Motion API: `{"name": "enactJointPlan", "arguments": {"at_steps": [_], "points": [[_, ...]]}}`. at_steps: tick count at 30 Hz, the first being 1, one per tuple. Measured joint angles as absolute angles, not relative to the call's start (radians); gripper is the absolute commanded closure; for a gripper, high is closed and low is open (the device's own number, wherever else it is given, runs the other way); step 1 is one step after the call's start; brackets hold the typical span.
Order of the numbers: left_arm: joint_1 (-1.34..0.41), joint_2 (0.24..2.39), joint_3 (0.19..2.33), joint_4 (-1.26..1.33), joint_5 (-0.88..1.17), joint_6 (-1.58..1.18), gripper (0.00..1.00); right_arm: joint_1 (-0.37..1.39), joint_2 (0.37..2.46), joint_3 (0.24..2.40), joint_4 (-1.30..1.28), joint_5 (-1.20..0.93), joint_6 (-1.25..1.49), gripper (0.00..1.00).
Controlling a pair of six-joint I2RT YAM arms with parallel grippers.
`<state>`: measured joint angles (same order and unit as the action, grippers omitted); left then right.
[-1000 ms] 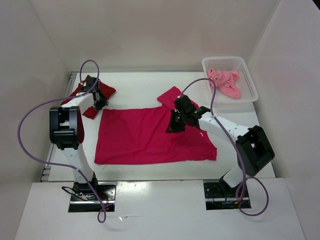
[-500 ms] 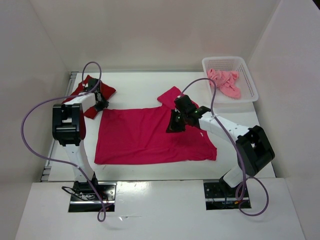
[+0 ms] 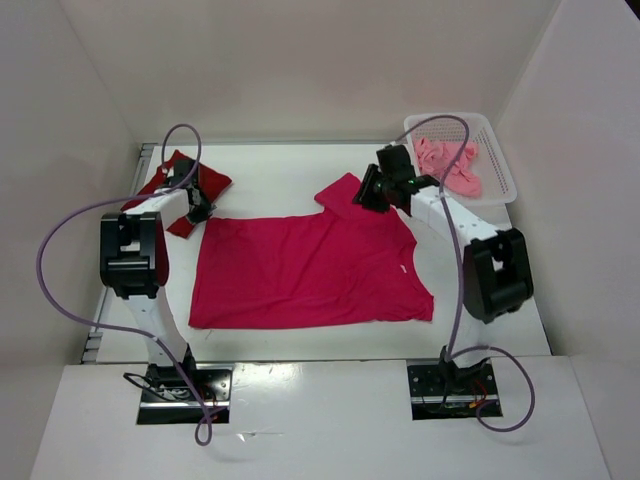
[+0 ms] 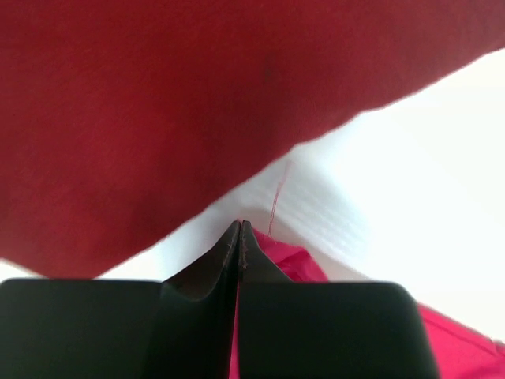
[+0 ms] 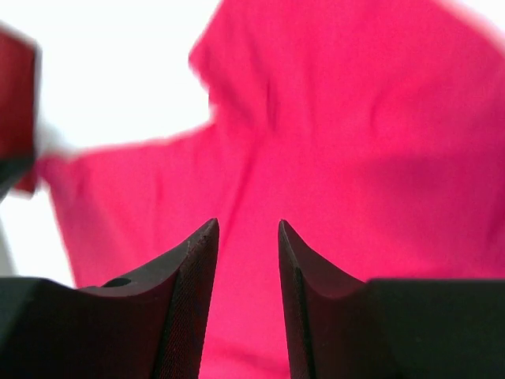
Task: Fold and stack the t-shirts
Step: Grap the side of the flattened tshirt furthest away from the robot with both arms
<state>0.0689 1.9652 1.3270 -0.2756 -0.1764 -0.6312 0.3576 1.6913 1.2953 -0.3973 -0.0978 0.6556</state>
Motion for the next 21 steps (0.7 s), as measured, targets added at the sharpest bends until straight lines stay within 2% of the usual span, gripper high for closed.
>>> {"name": "enactJointPlan", "arguments": {"at_steps": [5, 12, 21], "points": [[0.069, 1.903, 1.293, -0.267, -0.179, -0.632, 1.00, 0.355, 1.907, 1.514, -0.375, 0.038, 0.597, 0.55], [0.069, 1.859, 1.251, -0.259, -0.185, -0.632, 1.00, 0.349, 2.252, 1.928, -0.419, 0.188, 0.499, 0.49], [0.069, 1.848, 1.234, -0.260, -0.183, -0.633, 1.00, 0.349, 2.633, 2.447, -0.561, 0.259, 0.416, 0.49]]}}
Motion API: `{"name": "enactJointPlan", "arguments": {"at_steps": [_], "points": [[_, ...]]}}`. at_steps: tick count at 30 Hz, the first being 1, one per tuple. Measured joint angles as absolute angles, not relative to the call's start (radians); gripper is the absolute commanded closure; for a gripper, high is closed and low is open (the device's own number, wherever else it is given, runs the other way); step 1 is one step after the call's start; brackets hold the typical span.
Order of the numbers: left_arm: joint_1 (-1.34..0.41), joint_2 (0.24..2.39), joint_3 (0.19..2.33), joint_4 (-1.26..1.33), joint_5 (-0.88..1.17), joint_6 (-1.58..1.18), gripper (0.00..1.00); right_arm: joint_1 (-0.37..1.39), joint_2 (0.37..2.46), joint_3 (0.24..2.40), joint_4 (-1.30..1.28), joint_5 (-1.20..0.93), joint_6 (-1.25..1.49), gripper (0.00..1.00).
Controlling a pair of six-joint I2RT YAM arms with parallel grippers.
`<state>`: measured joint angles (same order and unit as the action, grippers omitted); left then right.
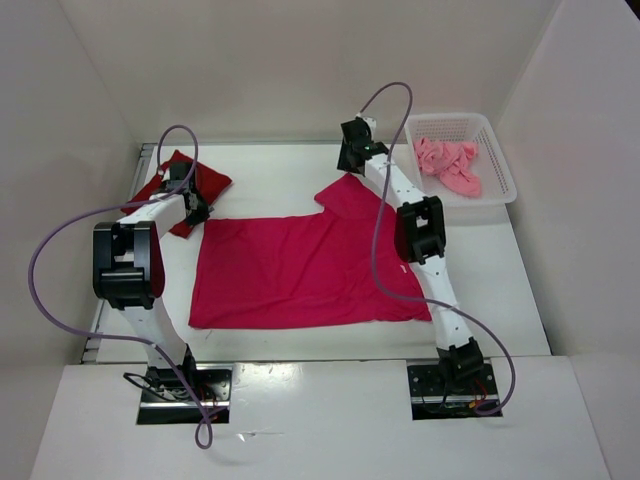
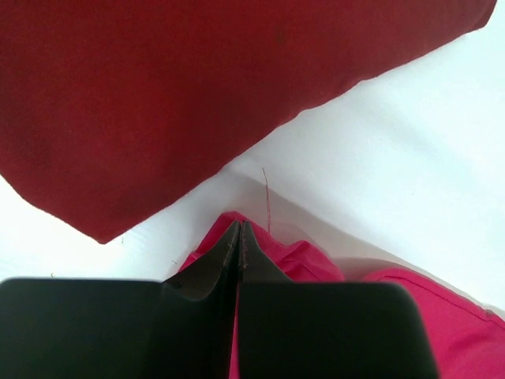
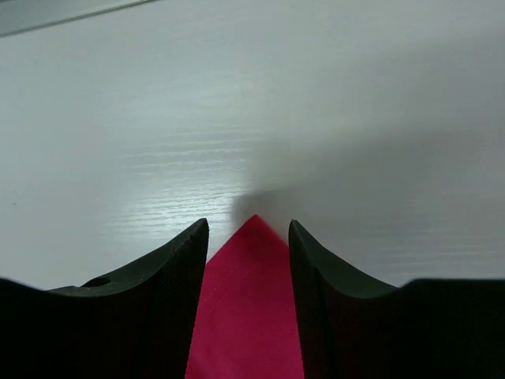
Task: Fold and stack the t-shirts
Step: Grap the side of the flattened tshirt furthest away from the robot with both arms
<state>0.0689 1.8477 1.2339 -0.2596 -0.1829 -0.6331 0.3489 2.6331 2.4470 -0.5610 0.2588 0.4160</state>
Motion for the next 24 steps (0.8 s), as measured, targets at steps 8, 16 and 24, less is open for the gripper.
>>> {"name": "enactJointPlan", "arguments": {"at_steps": [8, 16, 24], "points": [[0.069, 1.847, 1.234, -0.259, -0.177, -0.635, 1.00, 0.349, 2.724, 2.554, -0.631, 0.255, 0.393, 0.60], [0.069, 1.842, 1.234, -0.259, -0.171, -0.635, 1.00, 0.353, 2.740, 2.587, -0.672, 0.247, 0.397, 1.00], [0.069, 1.768, 1.205, -0.258, -0.160, -0.636, 1.00, 0.336, 2.556, 2.371, -0.695, 0.202, 0.405, 1.00]]}}
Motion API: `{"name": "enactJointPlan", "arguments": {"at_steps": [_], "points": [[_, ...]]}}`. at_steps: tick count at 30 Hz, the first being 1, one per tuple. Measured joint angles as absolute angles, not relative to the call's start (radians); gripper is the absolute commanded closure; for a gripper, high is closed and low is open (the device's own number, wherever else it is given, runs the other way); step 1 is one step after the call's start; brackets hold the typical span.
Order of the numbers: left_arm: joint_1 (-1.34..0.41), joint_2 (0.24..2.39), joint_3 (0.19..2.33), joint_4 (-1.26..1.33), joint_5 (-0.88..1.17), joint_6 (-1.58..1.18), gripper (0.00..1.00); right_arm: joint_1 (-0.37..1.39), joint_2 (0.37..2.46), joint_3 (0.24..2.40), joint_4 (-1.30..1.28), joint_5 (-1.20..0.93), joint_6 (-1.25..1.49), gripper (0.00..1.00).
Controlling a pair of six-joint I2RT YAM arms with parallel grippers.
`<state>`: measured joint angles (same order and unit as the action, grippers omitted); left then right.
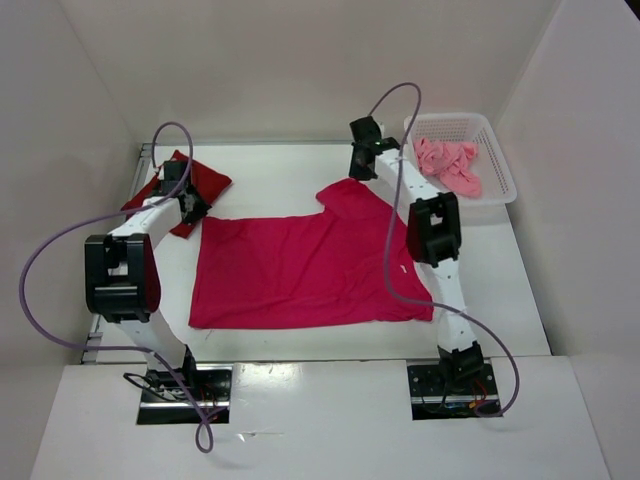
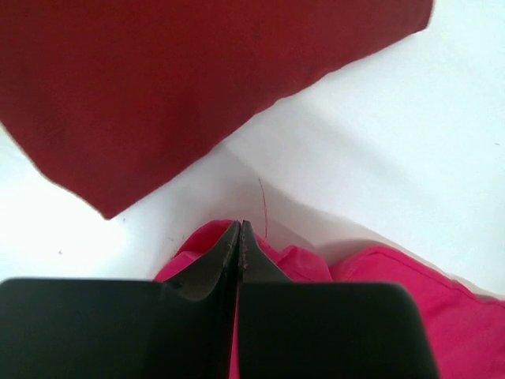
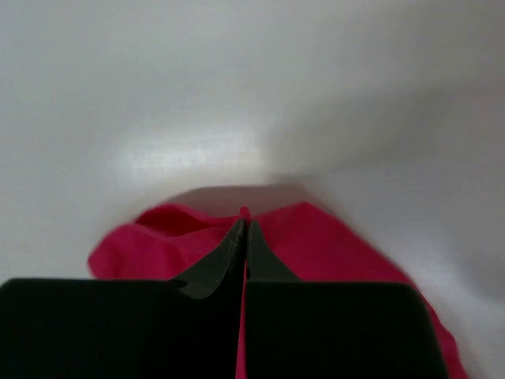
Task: Fold and stack the t-shirts
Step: Grap the side of the flattened tshirt furthest away from the robot with both arms
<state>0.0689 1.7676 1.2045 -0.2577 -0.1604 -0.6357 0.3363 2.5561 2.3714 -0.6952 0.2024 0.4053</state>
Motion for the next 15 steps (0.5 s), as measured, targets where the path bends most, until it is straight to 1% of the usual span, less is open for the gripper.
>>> {"name": "enactJointPlan", "arguments": {"at_steps": [5, 6, 8, 11, 15], "points": [[0.069, 1.665, 1.148, -0.262, -0.159, -0.635, 1.00, 0.289, 2.128, 1.910, -0.651, 0.141, 0.422, 1.00], [0.069, 1.635, 1.137, -0.269, -0.160, -0.635, 1.00, 0.270, 1.994, 1.815, -0.654, 0.132, 0.427, 1.00], [0.069, 1.596, 1.116, -0.270, -0.165, -0.632, 1.00, 0.251, 1.864, 1.692, -0.579, 0.123, 0.434, 1.00], [0.069, 1.514, 1.074, -0.294, -0.178, -0.631, 1.00, 0.241, 1.687, 1.486, -0.585, 0.113, 0.449, 1.00], [0.069, 1.437, 1.036, -0.326, -0.186, -0.632, 1.00, 0.241, 1.546, 1.287, -0.617, 0.095, 0.465, 1.00]]}}
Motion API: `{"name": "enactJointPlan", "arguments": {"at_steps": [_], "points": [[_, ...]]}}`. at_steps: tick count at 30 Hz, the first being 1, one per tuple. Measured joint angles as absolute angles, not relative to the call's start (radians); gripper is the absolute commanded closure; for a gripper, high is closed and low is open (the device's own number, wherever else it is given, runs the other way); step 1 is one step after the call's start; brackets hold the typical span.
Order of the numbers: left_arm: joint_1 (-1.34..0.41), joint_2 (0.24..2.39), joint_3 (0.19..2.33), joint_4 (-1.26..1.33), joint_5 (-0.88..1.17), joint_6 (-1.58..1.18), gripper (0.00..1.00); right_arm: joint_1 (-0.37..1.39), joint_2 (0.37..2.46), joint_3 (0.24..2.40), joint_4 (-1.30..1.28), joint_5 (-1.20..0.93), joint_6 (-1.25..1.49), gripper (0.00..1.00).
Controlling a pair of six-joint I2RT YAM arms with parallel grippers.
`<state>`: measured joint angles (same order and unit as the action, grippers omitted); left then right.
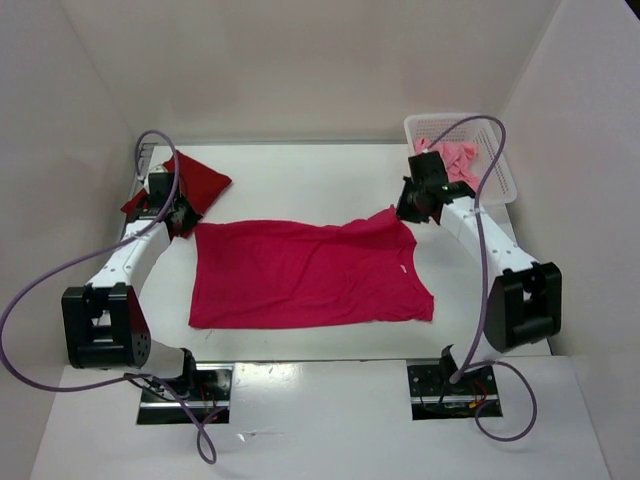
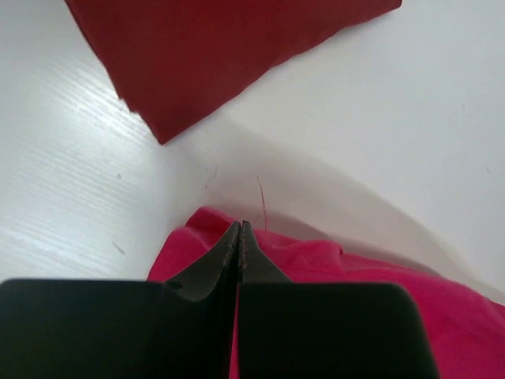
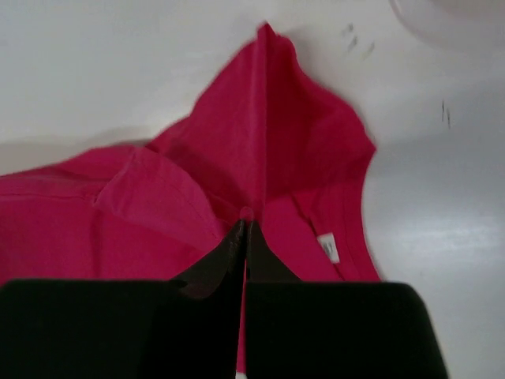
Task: Fold and stack the t-shirts
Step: Fold the other side of the tshirt into a rectangle
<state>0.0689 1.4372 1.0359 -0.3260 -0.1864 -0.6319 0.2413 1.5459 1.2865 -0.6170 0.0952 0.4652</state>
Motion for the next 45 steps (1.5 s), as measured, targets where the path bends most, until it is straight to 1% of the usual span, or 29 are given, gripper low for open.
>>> {"name": "enactJointPlan", "arguments": {"at_steps": [5, 6, 9, 12, 14, 15, 17, 18, 19, 20, 22, 25, 27, 31, 32, 34, 35, 37, 38, 40, 41, 42, 44, 45], "points": [[0.075, 1.400, 0.991, -0.376, -0.169, -0.634, 1.00, 0.241, 1.414, 1.170, -0.702, 0.094, 0.479, 1.00], [0.086, 1.397, 0.982, -0.386, -0.149, -0.635, 1.00, 0.241, 1.383, 1.155, -0.723, 0.094, 0.480, 0.98], [0.159, 1.396, 0.954, -0.411, -0.077, -0.638, 1.00, 0.245, 1.301, 1.139, -0.795, 0.098, 0.488, 0.97], [0.219, 1.400, 0.929, -0.437, -0.022, -0.644, 1.00, 0.249, 1.267, 1.141, -0.858, 0.104, 0.498, 0.97], [0.229, 1.401, 0.917, -0.448, 0.007, -0.655, 1.00, 0.259, 1.266, 1.141, -0.904, 0.110, 0.502, 0.97], [0.232, 1.401, 0.912, -0.451, 0.023, -0.658, 1.00, 0.268, 1.266, 1.140, -0.929, 0.111, 0.505, 0.94], [0.234, 1.401, 0.904, -0.457, 0.043, -0.659, 1.00, 0.289, 1.258, 1.139, -0.971, 0.112, 0.514, 0.94], [0.234, 1.399, 0.899, -0.459, 0.053, -0.660, 0.95, 0.296, 1.250, 1.139, -0.988, 0.113, 0.517, 0.93], [0.234, 1.396, 0.893, -0.461, 0.060, -0.660, 0.94, 0.300, 1.241, 1.139, -1.000, 0.114, 0.522, 0.93], [0.234, 1.391, 0.884, -0.464, 0.065, -0.662, 0.94, 0.304, 1.230, 1.139, -1.012, 0.117, 0.527, 0.90], [0.234, 1.368, 0.868, -0.485, 0.067, -0.664, 0.86, 0.305, 1.212, 1.139, -1.033, 0.120, 0.534, 0.84], [0.234, 1.296, 0.862, -0.536, 0.051, -0.683, 0.86, 0.311, 1.198, 1.139, -1.067, 0.127, 0.544, 0.78], [0.234, 1.243, 0.885, -0.579, 0.036, -0.690, 0.88, 0.321, 1.188, 1.139, -1.089, 0.135, 0.551, 0.77], [0.233, 1.193, 0.944, -0.599, 0.024, -0.707, 0.88, 0.330, 1.179, 1.139, -1.105, 0.145, 0.556, 0.77], [0.230, 1.187, 0.947, -0.594, 0.025, -0.710, 0.88, 0.331, 1.185, 1.139, -1.103, 0.143, 0.554, 0.88], [0.221, 1.179, 0.930, -0.562, 0.041, -0.712, 0.87, 0.339, 1.203, 1.138, -1.080, 0.129, 0.547, 0.98], [0.210, 1.178, 0.908, -0.540, 0.057, -0.712, 0.87, 0.343, 1.221, 1.138, -1.056, 0.113, 0.546, 1.00], [0.179, 1.181, 0.862, -0.503, 0.076, -0.719, 0.86, 0.363, 1.263, 1.132, -0.986, 0.094, 0.551, 1.00], [0.155, 1.184, 0.838, -0.490, 0.083, -0.723, 0.86, 0.378, 1.294, 1.127, -0.948, 0.085, 0.553, 0.97], [0.096, 1.199, 0.804, -0.467, 0.087, -0.741, 0.85, 0.410, 1.359, 1.122, -0.877, 0.072, 0.561, 0.80], [0.068, 1.210, 0.795, -0.453, 0.089, -0.744, 0.83, 0.428, 1.398, 1.118, -0.836, 0.067, 0.564, 0.74], [0.039, 1.222, 0.791, -0.437, 0.091, -0.750, 0.83, 0.445, 1.433, 1.118, -0.805, 0.062, 0.568, 0.70], [-0.008, 1.244, 0.790, -0.399, 0.094, -0.766, 0.82, 0.479, 1.501, 1.118, -0.743, 0.062, 0.567, 0.65], [-0.021, 1.253, 0.790, -0.377, 0.095, -0.769, 0.81, 0.495, 1.537, 1.118, -0.716, 0.062, 0.568, 0.58]]}}
